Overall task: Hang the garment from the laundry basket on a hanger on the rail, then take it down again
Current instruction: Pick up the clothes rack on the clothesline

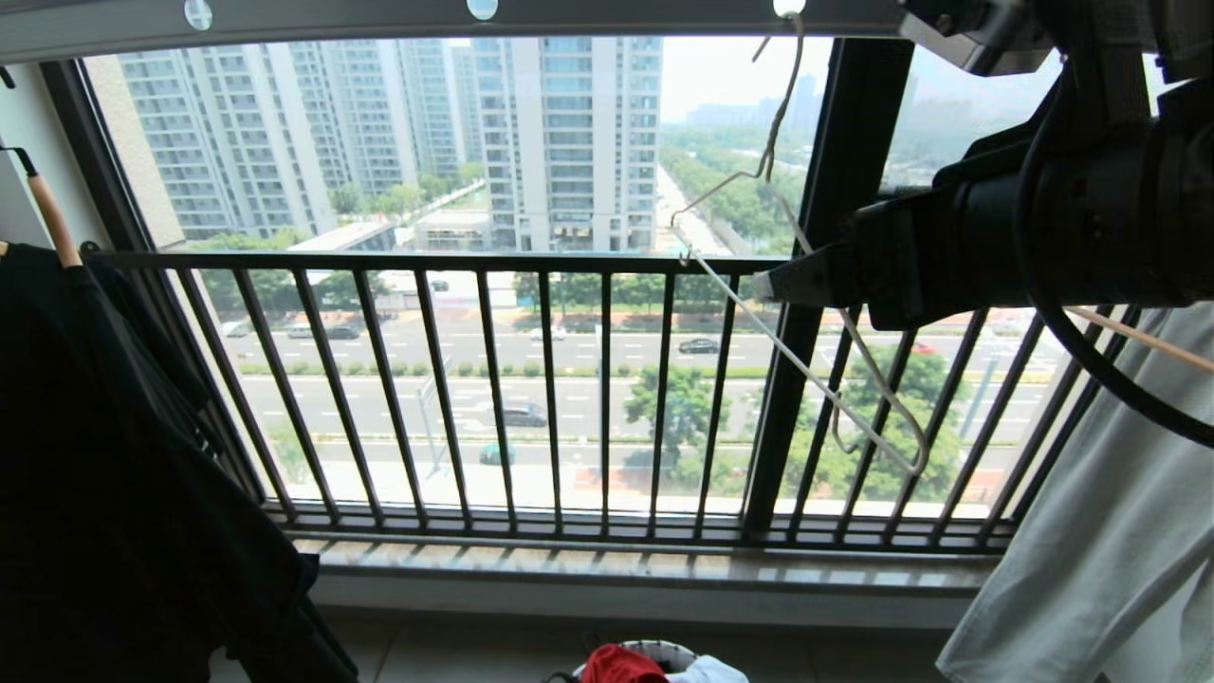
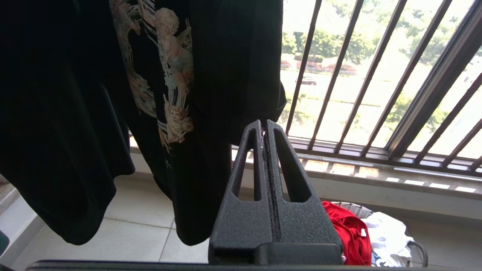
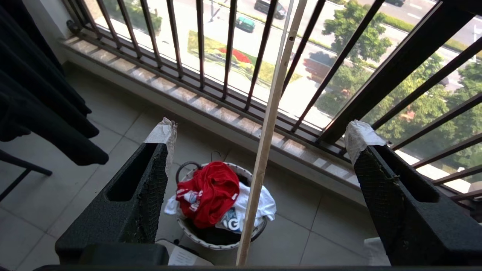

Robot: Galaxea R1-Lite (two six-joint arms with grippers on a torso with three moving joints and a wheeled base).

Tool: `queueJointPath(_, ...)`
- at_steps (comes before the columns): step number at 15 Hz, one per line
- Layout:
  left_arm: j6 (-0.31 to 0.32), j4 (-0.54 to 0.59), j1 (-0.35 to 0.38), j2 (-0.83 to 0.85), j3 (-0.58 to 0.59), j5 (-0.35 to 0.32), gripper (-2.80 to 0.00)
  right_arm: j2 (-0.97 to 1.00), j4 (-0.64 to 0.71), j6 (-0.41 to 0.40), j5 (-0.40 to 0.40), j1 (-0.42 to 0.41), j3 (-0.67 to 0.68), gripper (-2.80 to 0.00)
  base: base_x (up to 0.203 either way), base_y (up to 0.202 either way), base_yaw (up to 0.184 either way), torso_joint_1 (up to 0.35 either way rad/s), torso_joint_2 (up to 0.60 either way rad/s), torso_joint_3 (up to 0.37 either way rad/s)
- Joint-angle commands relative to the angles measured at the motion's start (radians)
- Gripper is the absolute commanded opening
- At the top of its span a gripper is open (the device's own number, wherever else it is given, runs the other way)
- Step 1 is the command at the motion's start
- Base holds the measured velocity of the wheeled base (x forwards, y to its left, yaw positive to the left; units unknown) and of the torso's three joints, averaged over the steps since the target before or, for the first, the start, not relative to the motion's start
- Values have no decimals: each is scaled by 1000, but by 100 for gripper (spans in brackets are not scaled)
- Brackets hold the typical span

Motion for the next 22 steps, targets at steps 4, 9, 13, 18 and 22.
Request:
queueJointPath(4, -1, 0, 0, 1, 0, 1, -280, 96, 1, -17, -2, -53, -40, 0, 0, 0, 0, 0, 0, 0)
queueJointPath(9, -1, 0, 0, 1, 0, 0, -280, 135, 1, -51, -2, -90, -45, 0, 0, 0, 0, 0, 0, 0)
queueJointPath(13, -1, 0, 0, 1, 0, 1, -280, 153, 0, -80, 0, -111, -45, 0, 0, 0, 0, 0, 0, 0)
queueJointPath(18, -1, 0, 0, 1, 0, 1, -280, 155, 0, -114, 3, -116, -48, -280, 0, 0, 0, 0, 0, 0)
queueJointPath(22, -1, 0, -2, 1, 0, 0, -280, 155, 0, -115, 4, -116, -48, -280, 0, 0, 0, 0, 0, 0)
